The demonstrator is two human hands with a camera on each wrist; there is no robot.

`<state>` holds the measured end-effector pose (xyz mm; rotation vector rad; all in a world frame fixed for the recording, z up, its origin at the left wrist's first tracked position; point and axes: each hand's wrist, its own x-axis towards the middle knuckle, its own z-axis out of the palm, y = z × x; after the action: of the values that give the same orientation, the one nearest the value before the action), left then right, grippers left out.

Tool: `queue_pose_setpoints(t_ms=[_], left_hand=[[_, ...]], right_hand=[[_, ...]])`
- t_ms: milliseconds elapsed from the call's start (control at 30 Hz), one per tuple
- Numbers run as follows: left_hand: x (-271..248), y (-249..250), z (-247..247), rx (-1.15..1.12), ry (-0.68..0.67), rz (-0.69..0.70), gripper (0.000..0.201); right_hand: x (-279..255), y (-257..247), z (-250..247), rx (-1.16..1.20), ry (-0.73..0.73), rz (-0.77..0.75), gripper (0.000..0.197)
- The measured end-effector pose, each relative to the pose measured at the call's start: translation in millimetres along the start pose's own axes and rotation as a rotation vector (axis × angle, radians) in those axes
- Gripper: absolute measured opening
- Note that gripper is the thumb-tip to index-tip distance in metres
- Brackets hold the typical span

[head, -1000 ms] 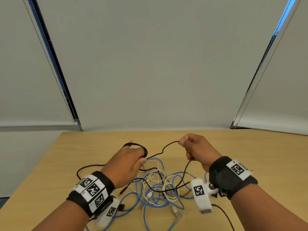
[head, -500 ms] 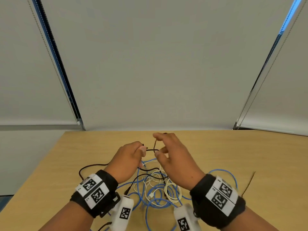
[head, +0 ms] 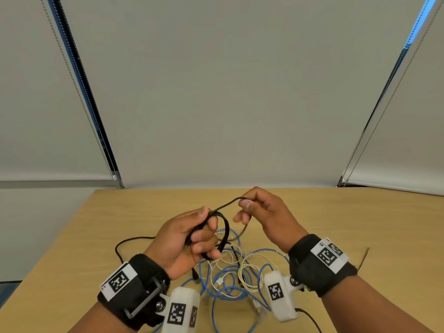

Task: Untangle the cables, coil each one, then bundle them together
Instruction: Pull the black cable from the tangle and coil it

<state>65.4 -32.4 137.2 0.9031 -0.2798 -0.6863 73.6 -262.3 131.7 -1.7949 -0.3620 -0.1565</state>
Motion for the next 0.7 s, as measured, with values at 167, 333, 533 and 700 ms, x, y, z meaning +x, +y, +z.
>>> queue_pose_setpoints(t_ms=[167, 333, 533, 700], left_hand=[[9, 7, 17, -0.192, -0.010, 0.274, 0.035], [21, 44, 17, -0.207, 0.218, 0.622, 0.029], [28, 48, -9, 1.019, 0.786, 0.688, 0.023], [24, 15, -22, 1.314, 0.471, 0.418, 0.029]], right_hand=[[-7, 14, 17, -0.068, -0.117, 0.071, 0.015], [-28, 36, 32, -0.064, -0.188, 0.220, 0.018], [-32, 6, 42, 0.001, -0.328, 0.107, 0.014], [-19, -29, 16, -0.039, -0.202, 0.039, 0.020]])
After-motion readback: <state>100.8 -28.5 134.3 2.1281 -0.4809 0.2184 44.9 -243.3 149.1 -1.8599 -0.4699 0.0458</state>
